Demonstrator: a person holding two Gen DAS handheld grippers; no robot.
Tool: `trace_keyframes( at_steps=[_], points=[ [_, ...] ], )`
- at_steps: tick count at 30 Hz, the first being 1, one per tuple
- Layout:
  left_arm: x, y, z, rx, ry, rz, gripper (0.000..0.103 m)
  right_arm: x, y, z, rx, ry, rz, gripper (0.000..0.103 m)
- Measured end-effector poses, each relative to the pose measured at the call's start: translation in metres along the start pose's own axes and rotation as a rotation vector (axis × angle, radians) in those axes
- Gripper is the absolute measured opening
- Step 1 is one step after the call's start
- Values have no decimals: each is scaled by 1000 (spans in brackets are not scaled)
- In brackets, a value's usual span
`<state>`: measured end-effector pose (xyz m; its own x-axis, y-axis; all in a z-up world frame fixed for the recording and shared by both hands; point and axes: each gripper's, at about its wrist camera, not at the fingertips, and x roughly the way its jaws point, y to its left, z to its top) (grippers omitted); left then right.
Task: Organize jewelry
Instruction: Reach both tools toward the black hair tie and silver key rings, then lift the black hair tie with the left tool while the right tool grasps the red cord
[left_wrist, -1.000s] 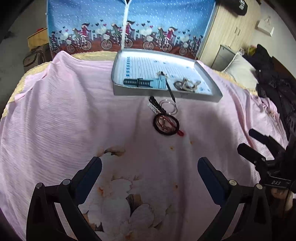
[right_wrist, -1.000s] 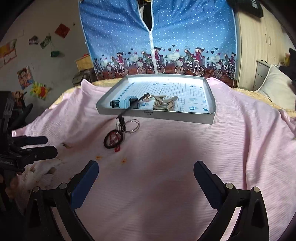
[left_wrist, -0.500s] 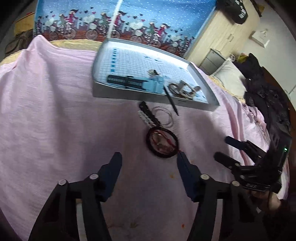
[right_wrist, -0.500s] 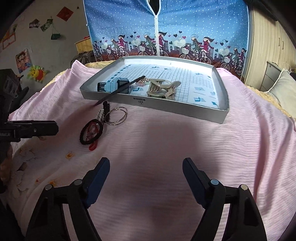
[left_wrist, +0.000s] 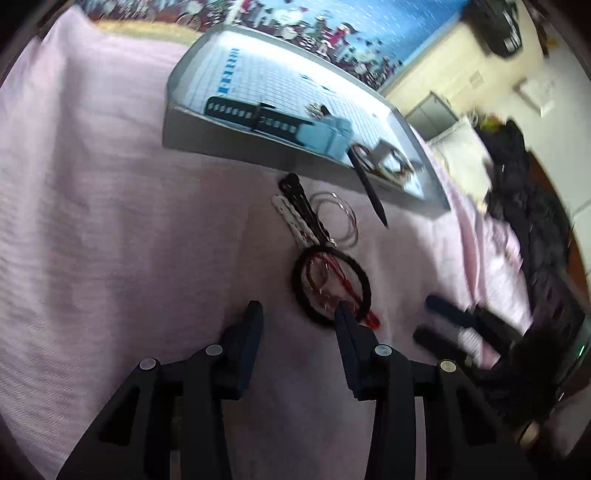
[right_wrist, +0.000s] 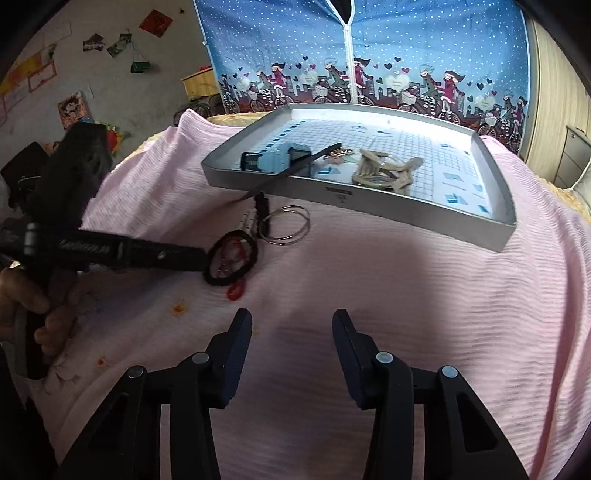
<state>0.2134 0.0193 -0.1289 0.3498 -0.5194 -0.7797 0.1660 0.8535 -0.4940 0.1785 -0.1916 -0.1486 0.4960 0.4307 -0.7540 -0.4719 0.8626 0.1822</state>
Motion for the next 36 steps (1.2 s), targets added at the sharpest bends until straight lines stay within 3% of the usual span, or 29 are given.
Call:
trace_keyframes(
  at_steps=[4,8,13,20,23,28,32,36],
  points=[
    [3,7,7,-48,-2,-39,35,8,9,-2,-27,13,1,40],
    [6,10,11,-77,7,-29,12,10,13,-1,-31,1,10,38],
    [3,12,12,-105,-5,-27,5,13,18,3,-37,-10,24,35],
    [-8,-2,9,-50,-53,134,3,22,29,11,-79,-13,25,35],
    [-19,4,7,-80,-77,194,3,29,33,14,-101,-6,23,35],
    [-27,25,9,-179,-100,192,3,48,42,20,-152,21,23,31],
    [-27,30,9,-201,-95,192,3,58,37,28,-131,23,36,29],
    [-25,26,10,-164,-93,206,3,62,34,32,-118,29,48,11]
  ],
)
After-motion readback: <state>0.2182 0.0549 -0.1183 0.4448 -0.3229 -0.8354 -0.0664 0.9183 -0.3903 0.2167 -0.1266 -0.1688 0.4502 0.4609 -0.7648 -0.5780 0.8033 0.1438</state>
